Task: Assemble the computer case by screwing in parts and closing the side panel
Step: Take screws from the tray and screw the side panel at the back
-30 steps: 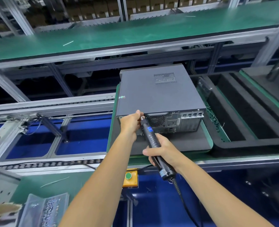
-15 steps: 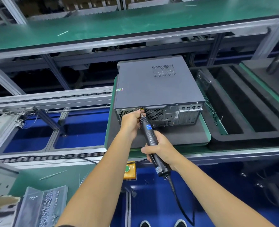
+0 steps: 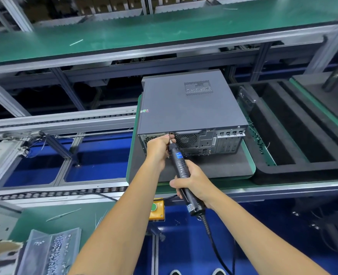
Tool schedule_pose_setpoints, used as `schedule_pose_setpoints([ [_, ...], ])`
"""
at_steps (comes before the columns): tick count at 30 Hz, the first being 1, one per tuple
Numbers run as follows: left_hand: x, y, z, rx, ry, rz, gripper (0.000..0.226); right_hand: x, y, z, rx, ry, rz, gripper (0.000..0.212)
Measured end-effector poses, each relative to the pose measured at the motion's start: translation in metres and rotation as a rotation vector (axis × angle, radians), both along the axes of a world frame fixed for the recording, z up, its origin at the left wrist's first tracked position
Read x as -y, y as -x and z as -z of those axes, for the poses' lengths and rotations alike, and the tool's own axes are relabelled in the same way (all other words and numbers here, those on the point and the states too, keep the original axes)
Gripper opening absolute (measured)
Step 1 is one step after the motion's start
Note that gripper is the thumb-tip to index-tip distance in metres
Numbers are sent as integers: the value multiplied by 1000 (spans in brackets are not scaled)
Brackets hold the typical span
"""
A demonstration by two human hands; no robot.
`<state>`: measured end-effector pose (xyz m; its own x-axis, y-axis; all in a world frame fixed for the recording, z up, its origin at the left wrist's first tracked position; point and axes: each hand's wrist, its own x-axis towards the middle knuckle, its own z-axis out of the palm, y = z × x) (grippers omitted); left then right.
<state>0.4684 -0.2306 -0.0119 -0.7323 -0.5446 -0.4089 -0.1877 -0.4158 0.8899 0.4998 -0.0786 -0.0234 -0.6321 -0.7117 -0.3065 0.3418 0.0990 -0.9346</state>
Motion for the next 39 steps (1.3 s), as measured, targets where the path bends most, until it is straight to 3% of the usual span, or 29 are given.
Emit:
schedule_pose_setpoints([
  [24,11,3,8,-2,61,61,23,6,-3,-4,-10,-58,26,49],
  [39,6,3,3,-67,-262,-8,21,31,-20,-13,-76,-176,157,43],
])
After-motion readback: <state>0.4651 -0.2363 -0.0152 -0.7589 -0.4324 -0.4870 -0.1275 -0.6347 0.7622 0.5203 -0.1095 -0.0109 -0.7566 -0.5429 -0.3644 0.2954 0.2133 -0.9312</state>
